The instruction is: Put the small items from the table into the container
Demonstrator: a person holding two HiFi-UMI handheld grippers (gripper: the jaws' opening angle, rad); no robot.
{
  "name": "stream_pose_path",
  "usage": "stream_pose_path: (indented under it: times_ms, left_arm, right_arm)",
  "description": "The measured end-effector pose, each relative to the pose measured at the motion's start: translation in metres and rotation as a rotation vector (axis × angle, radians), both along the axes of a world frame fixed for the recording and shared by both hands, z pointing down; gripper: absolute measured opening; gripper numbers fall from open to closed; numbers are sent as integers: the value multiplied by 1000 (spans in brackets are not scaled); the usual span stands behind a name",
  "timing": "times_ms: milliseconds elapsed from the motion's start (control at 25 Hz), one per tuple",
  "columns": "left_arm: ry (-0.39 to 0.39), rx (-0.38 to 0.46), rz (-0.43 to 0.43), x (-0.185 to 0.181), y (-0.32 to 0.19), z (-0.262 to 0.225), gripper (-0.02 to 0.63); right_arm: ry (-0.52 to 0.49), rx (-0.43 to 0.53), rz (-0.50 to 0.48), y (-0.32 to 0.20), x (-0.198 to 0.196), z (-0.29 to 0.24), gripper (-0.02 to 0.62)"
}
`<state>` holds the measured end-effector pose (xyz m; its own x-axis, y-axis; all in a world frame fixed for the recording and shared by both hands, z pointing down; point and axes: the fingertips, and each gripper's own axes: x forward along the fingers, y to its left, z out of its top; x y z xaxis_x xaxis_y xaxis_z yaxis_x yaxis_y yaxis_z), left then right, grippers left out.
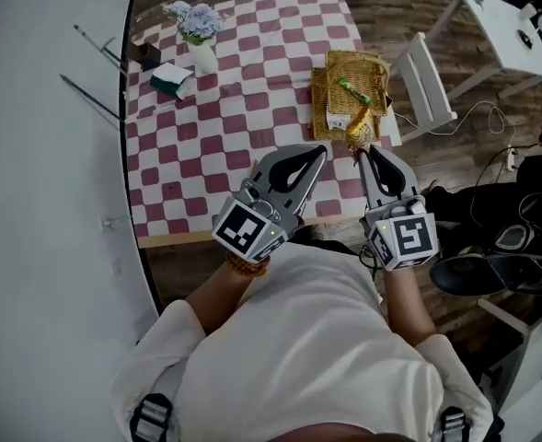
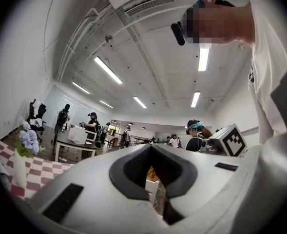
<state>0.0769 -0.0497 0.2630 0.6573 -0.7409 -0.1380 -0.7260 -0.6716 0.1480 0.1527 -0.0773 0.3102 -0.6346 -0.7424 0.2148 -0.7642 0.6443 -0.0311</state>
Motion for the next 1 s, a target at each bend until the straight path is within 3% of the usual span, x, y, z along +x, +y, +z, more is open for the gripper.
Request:
stream_pose_path:
  times_ms: [200,480,840,1000]
  left_arm:
    - [-2,-8,41,17,0,-2,26]
    - [-31,-37,23,13,-7,18,26]
    - [-82,-36,33,22,-57,53,26]
    - [-94,-93,39,25,-87,75,26]
  right_arm:
    - [5,-17,41,1,20,0,57]
    - [14,-21,29,-9,15,12,57]
    - [138,-54,23,-81,19,54,57]
    - [204,-102,20,-122,18,81,57]
